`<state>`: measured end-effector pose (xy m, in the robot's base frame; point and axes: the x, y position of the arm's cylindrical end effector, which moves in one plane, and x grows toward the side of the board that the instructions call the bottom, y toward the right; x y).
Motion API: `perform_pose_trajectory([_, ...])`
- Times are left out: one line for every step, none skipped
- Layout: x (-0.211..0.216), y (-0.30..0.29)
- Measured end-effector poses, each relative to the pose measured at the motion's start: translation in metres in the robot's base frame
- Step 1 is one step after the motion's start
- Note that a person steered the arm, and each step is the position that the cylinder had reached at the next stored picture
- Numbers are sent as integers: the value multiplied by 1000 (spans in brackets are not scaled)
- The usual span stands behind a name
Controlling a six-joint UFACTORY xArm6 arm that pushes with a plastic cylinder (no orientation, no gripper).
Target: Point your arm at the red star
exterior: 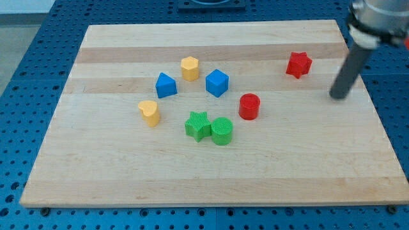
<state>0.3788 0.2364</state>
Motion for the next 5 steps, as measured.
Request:
perform_pose_trajectory([-50, -6])
perform_pose_trajectory([-91, -10])
perform_pose_trajectory([-103, -14])
perform_pose_trajectory([-68, -46])
perform_pose_trajectory([-36, -64])
